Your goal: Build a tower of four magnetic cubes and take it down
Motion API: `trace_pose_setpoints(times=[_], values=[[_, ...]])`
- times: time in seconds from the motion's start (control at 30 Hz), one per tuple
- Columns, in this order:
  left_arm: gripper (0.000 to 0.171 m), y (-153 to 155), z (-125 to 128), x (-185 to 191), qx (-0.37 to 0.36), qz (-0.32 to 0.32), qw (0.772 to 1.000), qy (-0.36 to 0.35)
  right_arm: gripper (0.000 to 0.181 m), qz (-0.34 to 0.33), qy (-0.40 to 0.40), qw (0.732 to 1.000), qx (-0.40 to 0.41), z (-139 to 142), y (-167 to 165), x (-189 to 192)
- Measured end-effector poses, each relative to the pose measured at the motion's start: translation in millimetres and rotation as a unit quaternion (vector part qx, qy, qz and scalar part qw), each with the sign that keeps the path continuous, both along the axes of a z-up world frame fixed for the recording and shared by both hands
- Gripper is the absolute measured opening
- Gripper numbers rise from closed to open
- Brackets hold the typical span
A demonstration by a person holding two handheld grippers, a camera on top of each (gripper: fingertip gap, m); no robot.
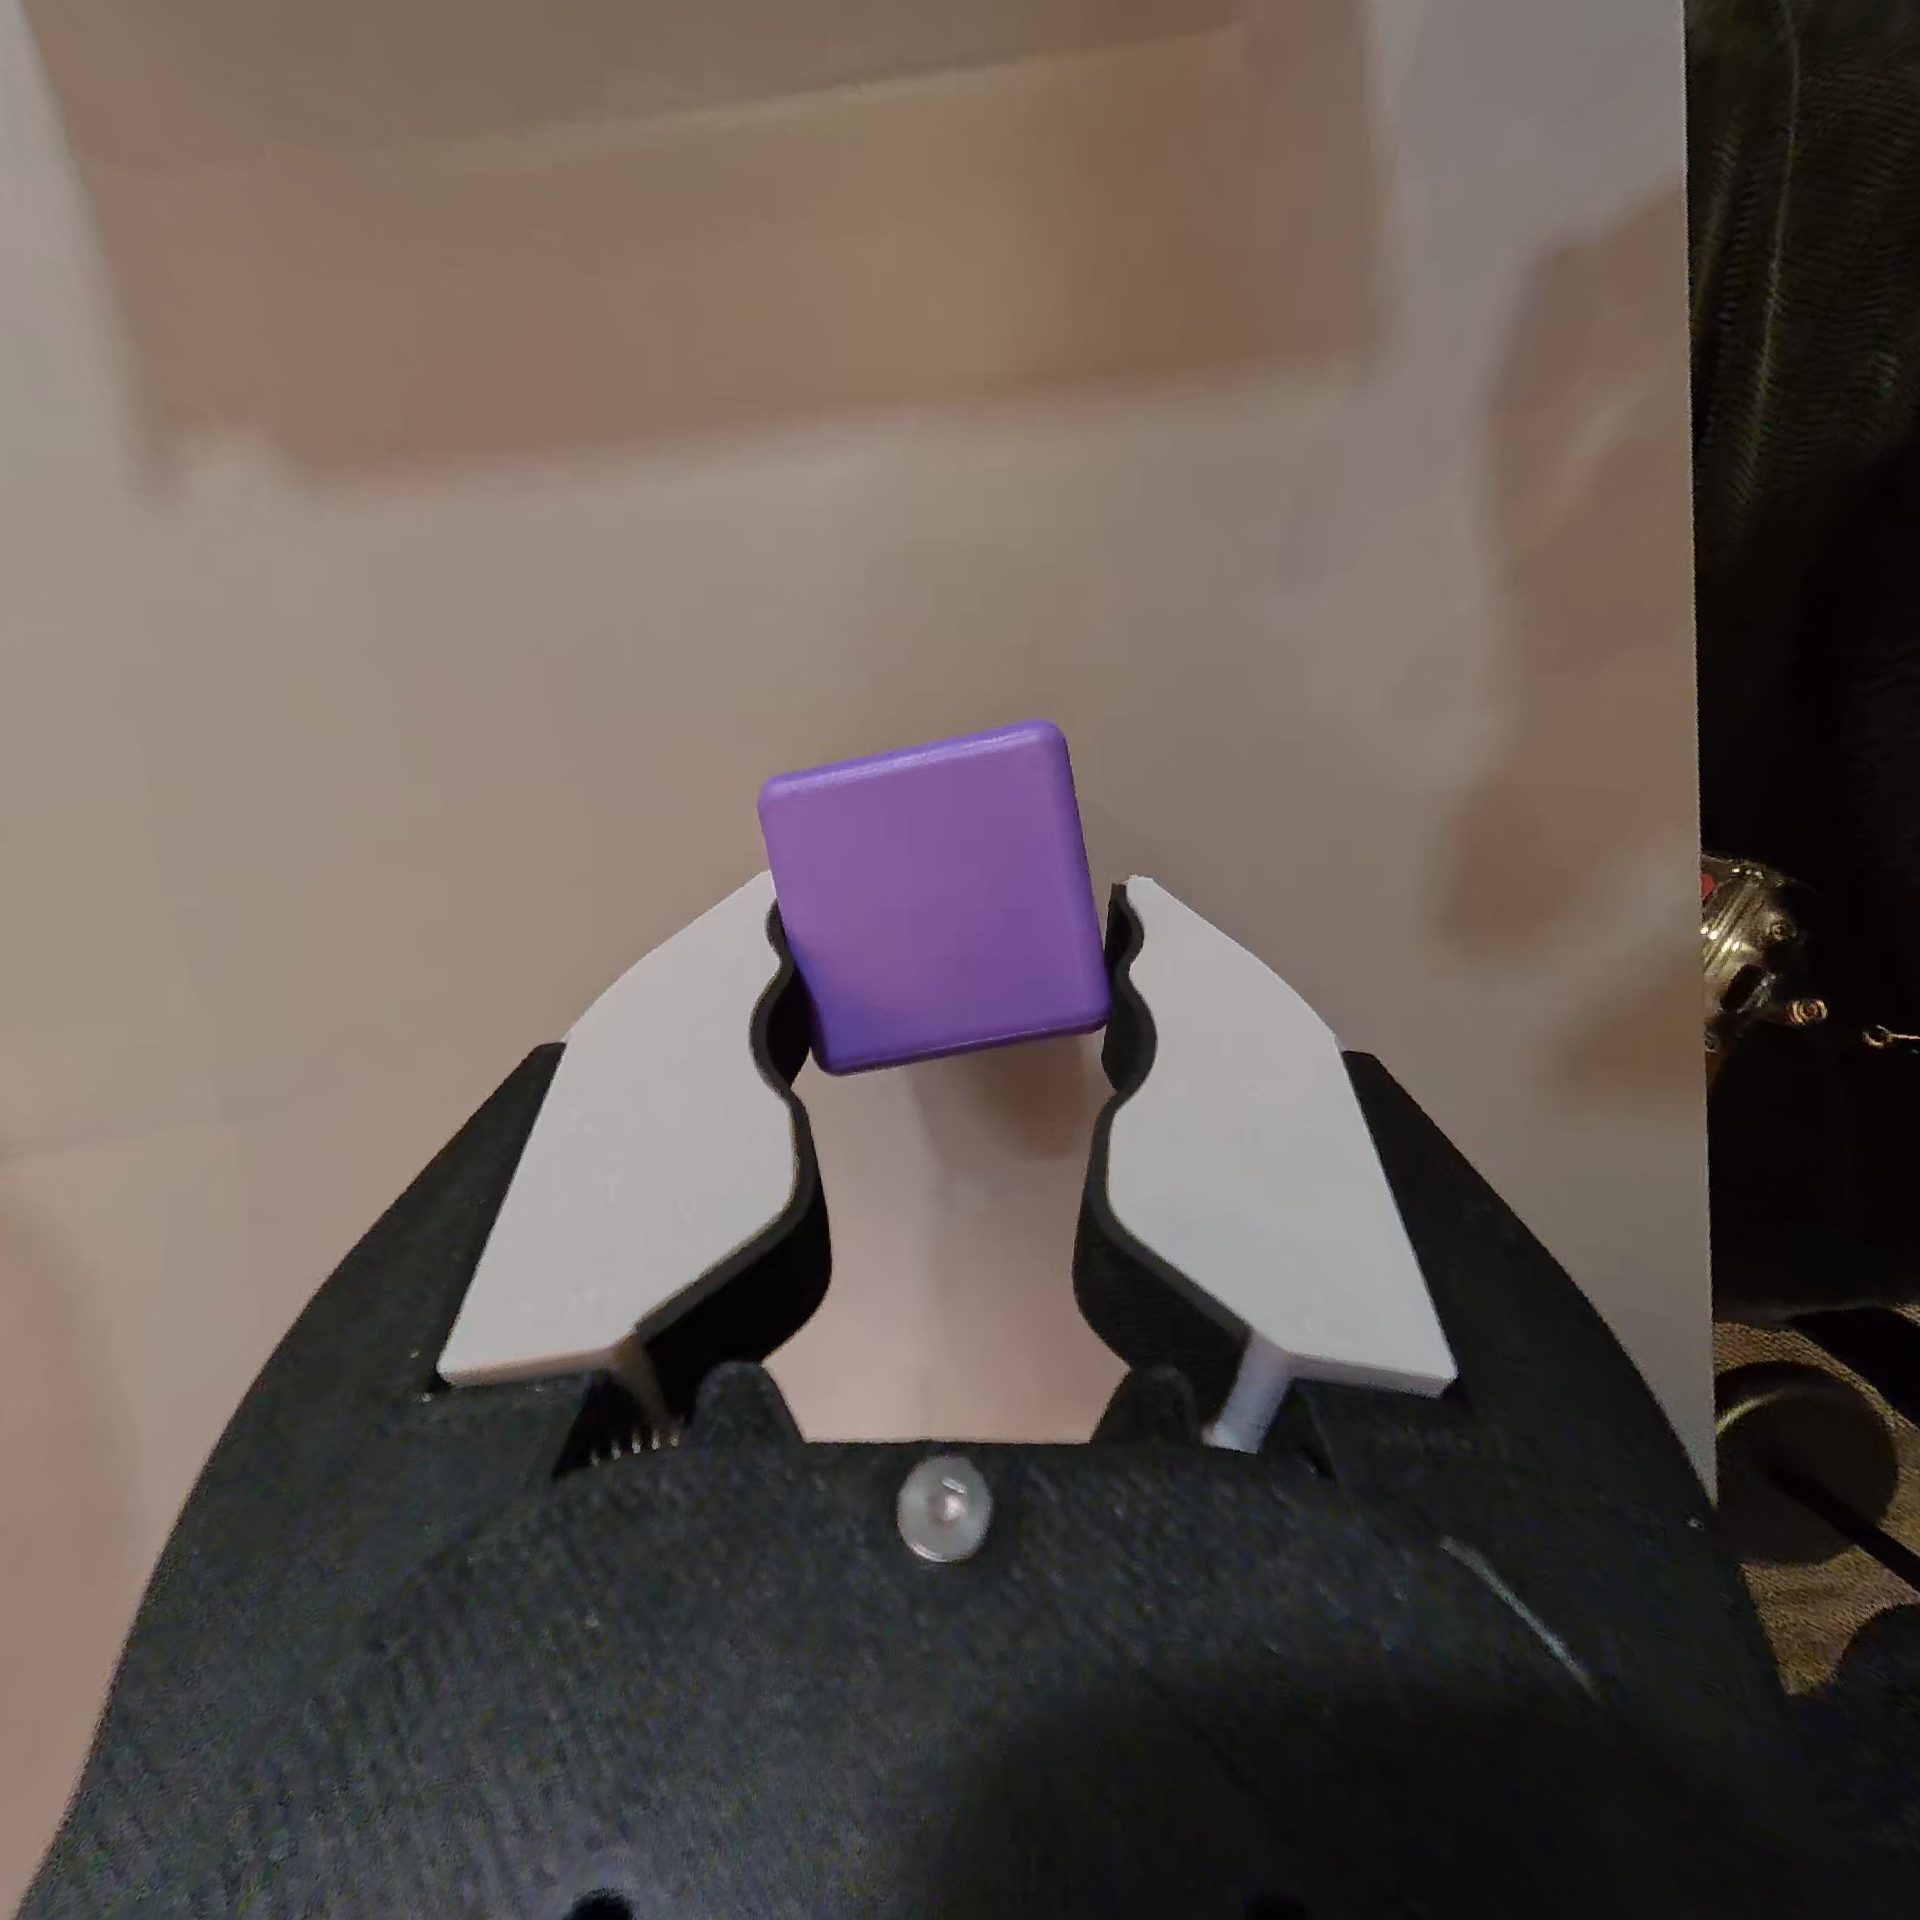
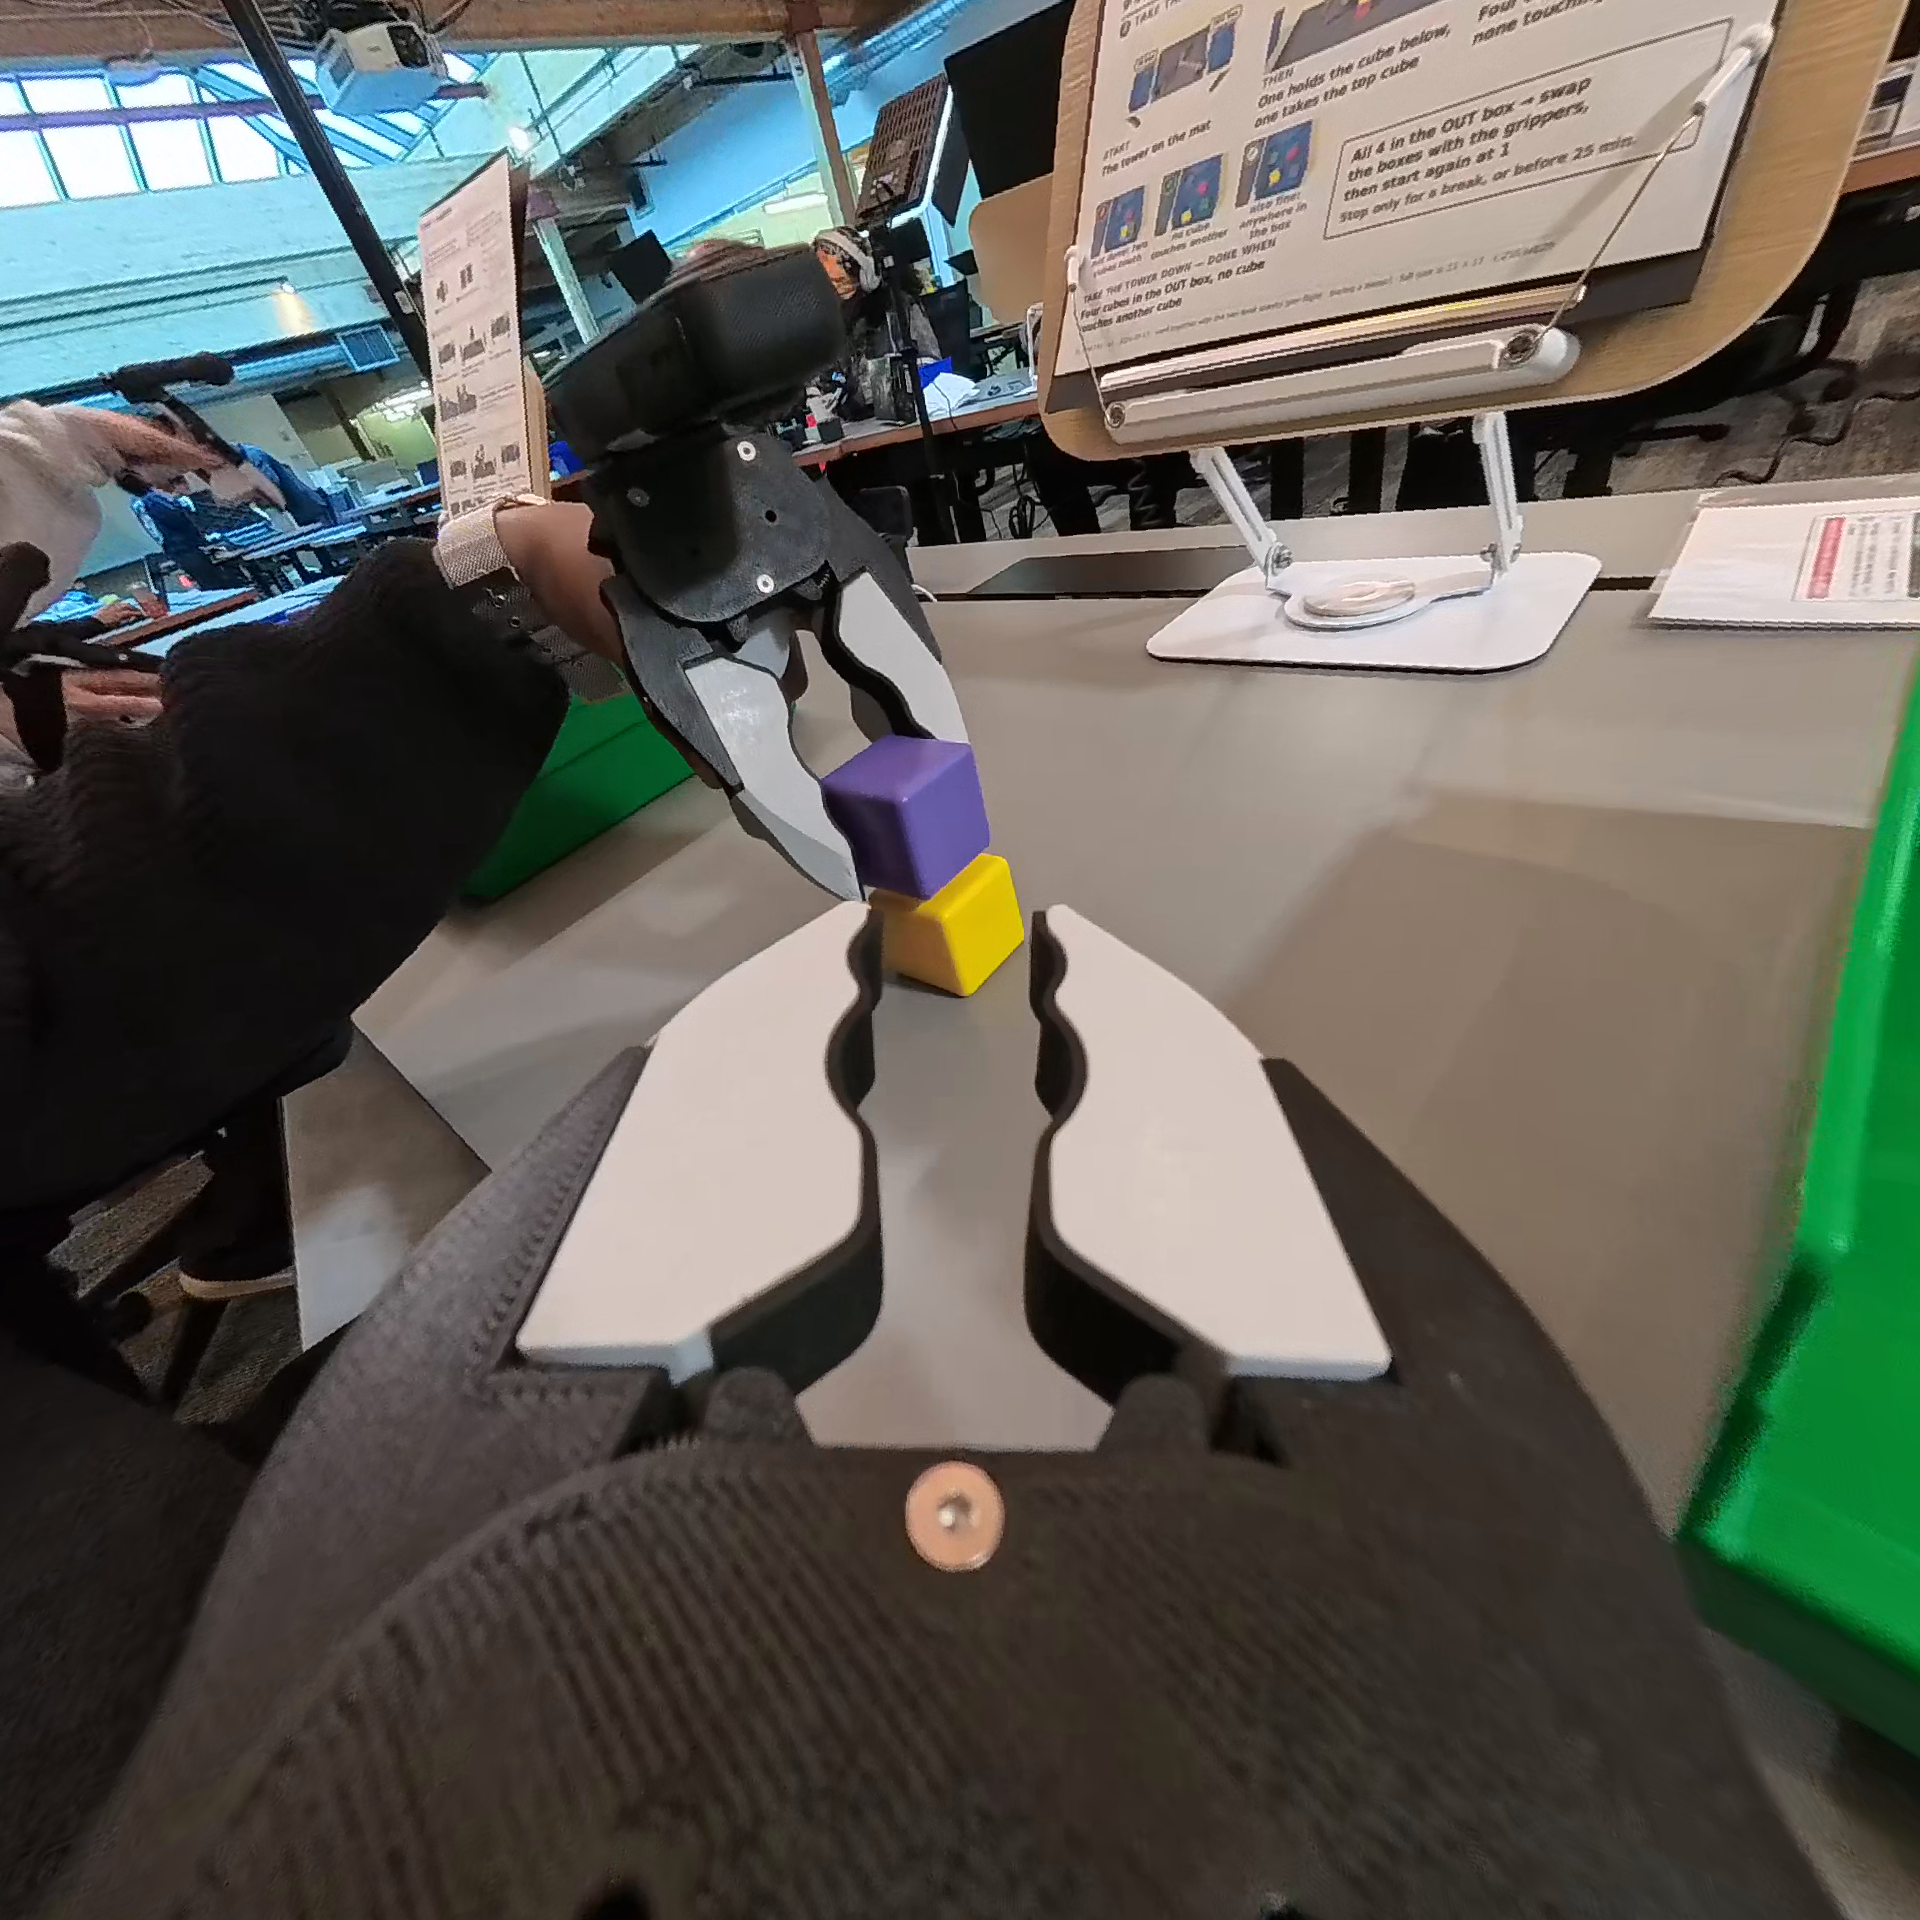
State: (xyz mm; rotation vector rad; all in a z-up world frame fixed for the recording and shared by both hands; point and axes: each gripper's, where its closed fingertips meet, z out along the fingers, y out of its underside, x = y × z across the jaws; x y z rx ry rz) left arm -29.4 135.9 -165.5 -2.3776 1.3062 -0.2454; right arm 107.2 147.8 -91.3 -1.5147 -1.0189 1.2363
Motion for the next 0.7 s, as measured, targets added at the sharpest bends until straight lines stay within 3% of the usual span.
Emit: trace_pose_setpoints(times=[0.7], values=[[0.06, 9.4, -1.5, -1.1, 0.015, -0.008, 1.0, 0.022, 0.027, -0.014, -0.001, 1.0, 0.002, -0.2, 2.9, 8.0]])
